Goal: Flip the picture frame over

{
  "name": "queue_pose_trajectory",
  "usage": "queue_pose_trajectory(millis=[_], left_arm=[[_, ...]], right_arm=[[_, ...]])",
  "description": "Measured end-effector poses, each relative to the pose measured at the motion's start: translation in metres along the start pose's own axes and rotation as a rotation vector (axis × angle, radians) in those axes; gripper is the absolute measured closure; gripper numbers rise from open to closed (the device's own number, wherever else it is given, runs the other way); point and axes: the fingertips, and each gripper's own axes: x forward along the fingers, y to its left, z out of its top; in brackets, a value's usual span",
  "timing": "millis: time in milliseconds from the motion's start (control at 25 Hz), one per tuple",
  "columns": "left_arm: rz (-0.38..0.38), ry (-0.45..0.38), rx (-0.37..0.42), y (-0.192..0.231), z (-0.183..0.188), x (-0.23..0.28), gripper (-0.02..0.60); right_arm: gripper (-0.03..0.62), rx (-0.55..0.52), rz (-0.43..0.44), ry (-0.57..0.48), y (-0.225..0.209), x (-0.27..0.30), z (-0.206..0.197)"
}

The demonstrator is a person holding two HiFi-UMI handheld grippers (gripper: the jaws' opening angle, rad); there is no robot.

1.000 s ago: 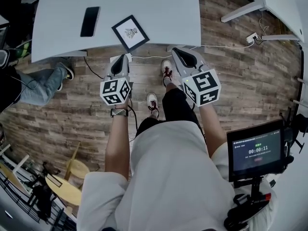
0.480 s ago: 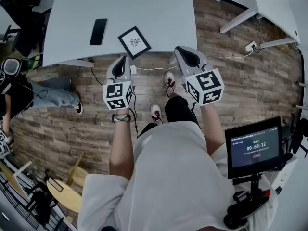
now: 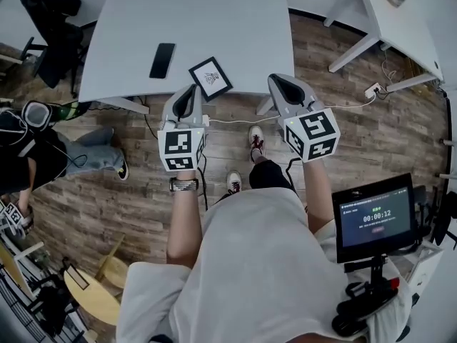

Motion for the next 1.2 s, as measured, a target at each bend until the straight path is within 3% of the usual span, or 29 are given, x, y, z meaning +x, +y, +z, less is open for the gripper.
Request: queue_pose_trajectory(millis=[200,680,1200], left_arm=[[0.014,-0.068,0.055,-0.001,0.054,-0.027,0.578],[0.045,-0.199,0.18,0.008,0.131,-0.045,0.578],[0.043,-0.251,0.22,0.003,0.169,-0.054,0.578]], right_arm=[[0.592,-0.03,-0.003,-0.049,0.009,-0.022,0.038],[0.592,-0.1,-0.035,-0.158,0.009,-0.034,0.104],[0.592,-0.141,-0.035,-0.208,0.012,-0.039,0.133]])
